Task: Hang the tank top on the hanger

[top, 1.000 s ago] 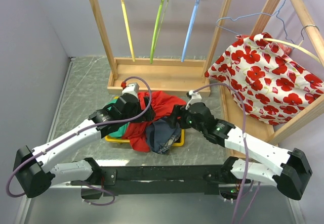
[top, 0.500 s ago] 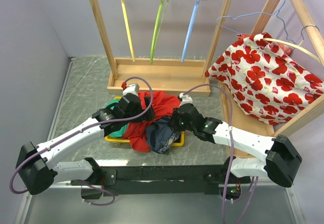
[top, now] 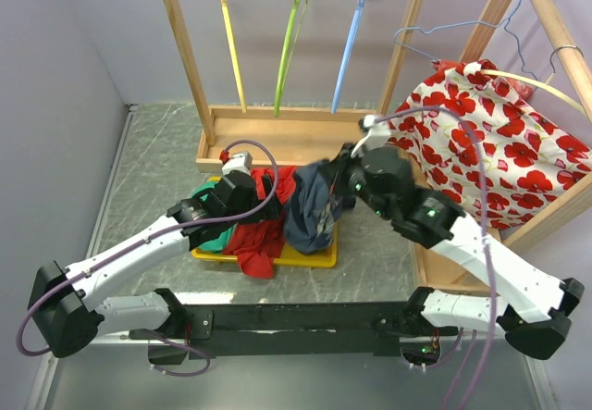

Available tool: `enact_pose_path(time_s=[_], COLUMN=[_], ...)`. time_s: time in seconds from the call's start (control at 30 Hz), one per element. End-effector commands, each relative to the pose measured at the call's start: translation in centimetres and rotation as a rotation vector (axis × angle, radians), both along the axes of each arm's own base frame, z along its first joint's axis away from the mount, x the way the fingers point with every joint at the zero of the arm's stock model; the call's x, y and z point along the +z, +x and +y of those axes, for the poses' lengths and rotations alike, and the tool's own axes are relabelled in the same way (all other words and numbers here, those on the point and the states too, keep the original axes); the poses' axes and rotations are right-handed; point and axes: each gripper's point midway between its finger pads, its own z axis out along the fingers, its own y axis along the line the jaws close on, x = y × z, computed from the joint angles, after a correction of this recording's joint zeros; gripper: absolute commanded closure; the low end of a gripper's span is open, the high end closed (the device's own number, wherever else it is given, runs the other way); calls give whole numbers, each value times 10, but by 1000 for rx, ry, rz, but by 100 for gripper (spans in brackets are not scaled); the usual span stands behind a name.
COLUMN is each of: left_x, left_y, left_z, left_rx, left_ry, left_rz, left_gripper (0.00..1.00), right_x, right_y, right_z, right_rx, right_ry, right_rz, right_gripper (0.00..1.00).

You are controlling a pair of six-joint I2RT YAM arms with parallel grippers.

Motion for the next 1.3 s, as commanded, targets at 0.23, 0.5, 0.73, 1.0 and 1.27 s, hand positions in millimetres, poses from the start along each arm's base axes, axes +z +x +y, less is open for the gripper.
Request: enact_pose_path(time_s=[0.23,0.5,0.73,1.0,1.27], left_x=[38,39,38,43,13], left_y=[10,10,10,1,4], left_z=[5,2,-31,-118,-194], left_rx=[27,5,-127,-366,-456], left_ry=[-66,-83,-145,-242,-269], left_rz=[-90,-91,-85,-71,20], left_gripper=[1,2,4,6,5], right_x=[172,257,325,326,276], right_y=[7,-5,-25,-33,-31], right_z=[-58,-105,-144,-189,-195], right_rx=[-186,-306,-384,-551,-584], right_ry=[84,138,245,225,159], right_rz=[-321,-472,-595,-618,-529], right_gripper=[100,100,100,100,100])
